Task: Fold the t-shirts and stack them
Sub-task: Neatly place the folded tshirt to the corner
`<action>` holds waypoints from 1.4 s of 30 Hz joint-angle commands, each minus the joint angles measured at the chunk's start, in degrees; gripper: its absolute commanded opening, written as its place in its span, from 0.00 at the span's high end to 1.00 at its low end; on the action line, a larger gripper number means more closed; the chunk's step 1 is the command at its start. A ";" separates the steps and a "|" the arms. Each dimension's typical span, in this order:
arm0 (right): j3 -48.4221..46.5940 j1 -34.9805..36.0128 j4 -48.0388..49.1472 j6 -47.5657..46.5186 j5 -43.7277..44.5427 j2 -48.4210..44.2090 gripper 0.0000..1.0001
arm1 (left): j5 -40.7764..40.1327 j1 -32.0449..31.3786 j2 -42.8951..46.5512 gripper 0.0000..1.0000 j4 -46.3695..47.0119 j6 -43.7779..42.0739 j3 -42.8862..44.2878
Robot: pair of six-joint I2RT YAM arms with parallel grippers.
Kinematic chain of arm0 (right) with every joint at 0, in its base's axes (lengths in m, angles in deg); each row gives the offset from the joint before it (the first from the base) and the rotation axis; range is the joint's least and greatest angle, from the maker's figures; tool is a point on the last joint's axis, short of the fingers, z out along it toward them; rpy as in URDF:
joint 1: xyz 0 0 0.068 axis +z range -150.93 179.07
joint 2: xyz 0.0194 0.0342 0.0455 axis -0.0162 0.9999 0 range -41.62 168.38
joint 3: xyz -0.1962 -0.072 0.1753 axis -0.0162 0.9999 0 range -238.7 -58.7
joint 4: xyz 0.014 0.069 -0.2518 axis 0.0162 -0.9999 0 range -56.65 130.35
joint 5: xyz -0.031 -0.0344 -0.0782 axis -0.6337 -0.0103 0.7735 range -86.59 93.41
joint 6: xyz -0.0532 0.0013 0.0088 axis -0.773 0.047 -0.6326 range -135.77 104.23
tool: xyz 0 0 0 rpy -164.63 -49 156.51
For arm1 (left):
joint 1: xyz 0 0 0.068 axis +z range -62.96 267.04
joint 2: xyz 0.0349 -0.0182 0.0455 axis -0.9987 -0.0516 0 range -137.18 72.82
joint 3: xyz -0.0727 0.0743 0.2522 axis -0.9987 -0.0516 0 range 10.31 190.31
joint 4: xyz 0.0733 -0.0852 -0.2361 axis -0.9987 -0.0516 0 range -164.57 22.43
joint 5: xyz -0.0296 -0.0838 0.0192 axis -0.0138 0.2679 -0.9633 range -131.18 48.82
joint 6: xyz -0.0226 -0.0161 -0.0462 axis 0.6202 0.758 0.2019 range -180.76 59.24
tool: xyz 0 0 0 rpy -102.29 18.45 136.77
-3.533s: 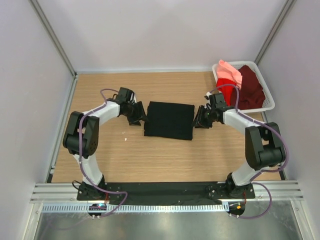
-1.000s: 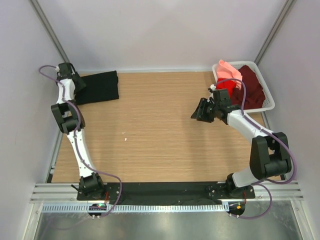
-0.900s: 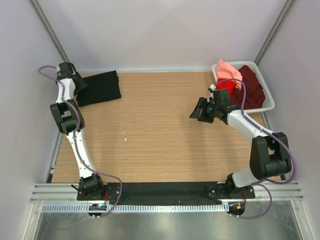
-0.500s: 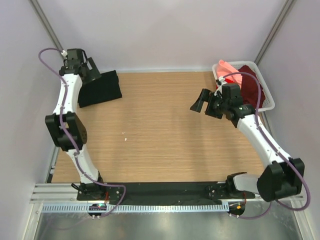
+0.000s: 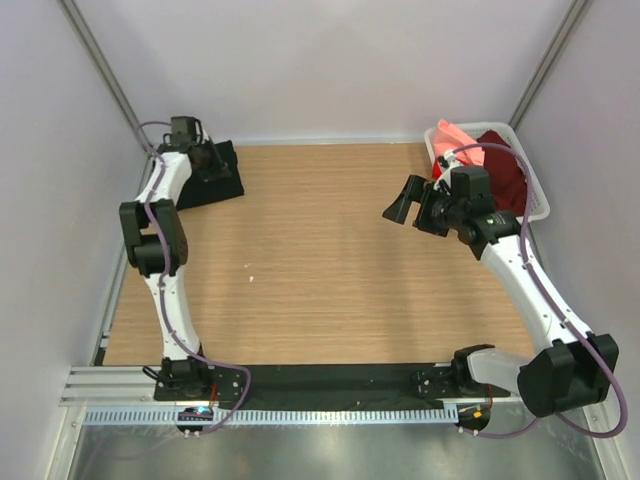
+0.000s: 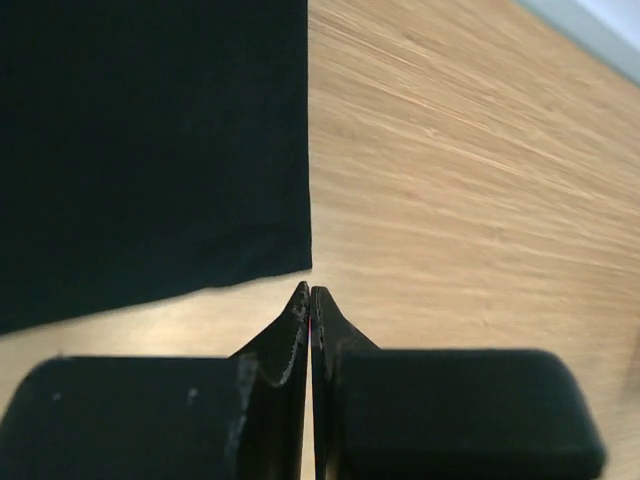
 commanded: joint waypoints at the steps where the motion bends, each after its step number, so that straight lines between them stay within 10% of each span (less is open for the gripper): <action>1: -0.65 0.27 3.80 0.84 -1.97 1.46 0.00 | -4.17 -4.17 -4.69 1.00 1.32 1.82 8.72; 16: 0.06 0.36 6.53 1.10 -3.55 0.59 0.00 | -18.18 -8.93 -23.33 1.00 -11.25 -3.62 26.13; 35: -2.58 0.36 4.07 1.81 -3.37 -2.93 0.00 | -27.41 -8.84 -11.65 1.00 -12.75 -5.91 11.64; 42: -3.45 0.27 -0.41 0.40 -1.97 -3.37 0.00 | -13.93 -9.54 -4.89 1.00 -12.66 -5.39 7.25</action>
